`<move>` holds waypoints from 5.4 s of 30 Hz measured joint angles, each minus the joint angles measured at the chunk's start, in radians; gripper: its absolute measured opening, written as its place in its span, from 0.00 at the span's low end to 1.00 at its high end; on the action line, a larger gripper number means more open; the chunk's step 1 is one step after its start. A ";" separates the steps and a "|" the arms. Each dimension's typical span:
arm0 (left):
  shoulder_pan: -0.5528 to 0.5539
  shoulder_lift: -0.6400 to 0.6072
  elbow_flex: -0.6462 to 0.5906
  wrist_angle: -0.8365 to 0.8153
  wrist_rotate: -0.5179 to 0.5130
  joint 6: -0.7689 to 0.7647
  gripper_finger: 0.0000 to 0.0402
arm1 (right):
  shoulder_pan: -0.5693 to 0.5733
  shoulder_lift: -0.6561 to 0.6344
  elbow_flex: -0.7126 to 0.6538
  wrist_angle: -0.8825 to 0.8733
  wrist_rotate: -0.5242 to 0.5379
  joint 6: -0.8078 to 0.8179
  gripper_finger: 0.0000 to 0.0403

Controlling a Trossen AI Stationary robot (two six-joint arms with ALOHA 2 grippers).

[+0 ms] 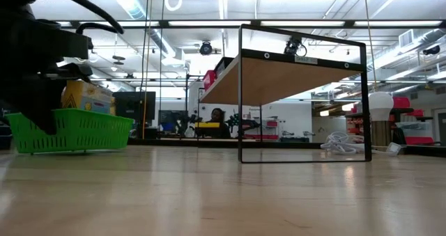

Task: Pick & Place Office Desk Supplies
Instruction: Put the green basket with crayon boxes on the shelf

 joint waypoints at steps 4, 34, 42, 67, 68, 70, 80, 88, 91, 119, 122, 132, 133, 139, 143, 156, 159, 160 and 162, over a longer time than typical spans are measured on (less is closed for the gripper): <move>0.000 0.000 0.000 0.015 -0.010 0.008 0.01 | -0.002 -0.098 -0.003 0.047 -0.089 -0.055 0.15; 0.003 0.026 0.158 -0.031 -0.072 0.186 0.01 | -0.277 -0.944 -1.114 0.831 -0.105 0.108 0.10; 0.016 0.155 0.312 -0.141 -0.072 0.262 0.01 | -0.291 -0.943 -1.126 0.826 -0.105 0.133 0.10; 0.120 0.244 0.755 -0.371 -0.147 0.823 0.01 | -0.291 -0.943 -1.126 0.785 -0.115 0.132 0.10; 0.136 0.244 0.756 -0.360 -0.144 0.855 0.01 | -0.291 -0.943 -1.126 0.785 -0.115 0.133 0.10; 0.169 0.244 0.756 -0.333 -0.131 0.921 0.01 | -0.291 -0.943 -1.126 0.783 -0.115 0.133 0.10; 0.251 0.244 0.757 -0.200 -0.036 1.169 0.01 | -0.291 -0.943 -1.126 0.768 -0.118 0.133 0.10; 0.265 0.244 0.757 -0.125 0.011 1.286 0.01 | -0.290 -0.943 -1.126 0.759 -0.118 0.133 0.10; 0.274 0.244 0.757 -0.094 0.039 1.318 0.01 | -0.291 -0.943 -1.126 0.758 -0.118 0.133 0.10; 0.430 0.340 0.827 0.035 0.312 1.585 0.01 | -0.290 -0.943 -1.126 0.759 -0.115 0.133 0.10; 0.434 0.383 0.887 -0.003 0.313 1.613 0.01 | -0.290 -0.942 -1.126 0.759 -0.115 0.134 0.10; 0.475 0.501 1.040 -0.143 0.352 1.635 0.01 | -0.290 -0.943 -1.126 0.759 -0.118 0.152 0.10; 0.476 0.504 1.043 -0.143 0.351 1.636 0.01 | -0.290 -0.942 -1.126 0.759 -0.118 0.152 0.10; 0.473 0.506 1.043 -0.131 0.352 1.651 0.04 | -0.290 -0.943 -1.126 0.759 -0.118 0.156 0.10; 0.473 0.506 1.043 -0.124 0.353 1.633 0.10 | -0.290 -0.943 -1.126 0.759 -0.118 0.156 0.10; 0.487 0.506 1.043 -0.122 0.355 1.615 0.20 | -0.290 -0.943 -1.126 0.759 -0.117 0.160 0.10; 0.485 0.506 1.043 -0.123 0.356 1.603 0.24 | -0.290 -0.943 -1.126 0.759 -0.117 0.160 0.10; 0.485 0.506 1.042 -0.123 0.356 1.597 0.25 | -0.290 -0.943 -1.126 0.759 -0.117 0.160 0.10; 0.484 0.506 1.042 -0.123 0.357 1.586 0.28 | -0.290 -0.943 -1.126 0.759 -0.115 0.160 0.10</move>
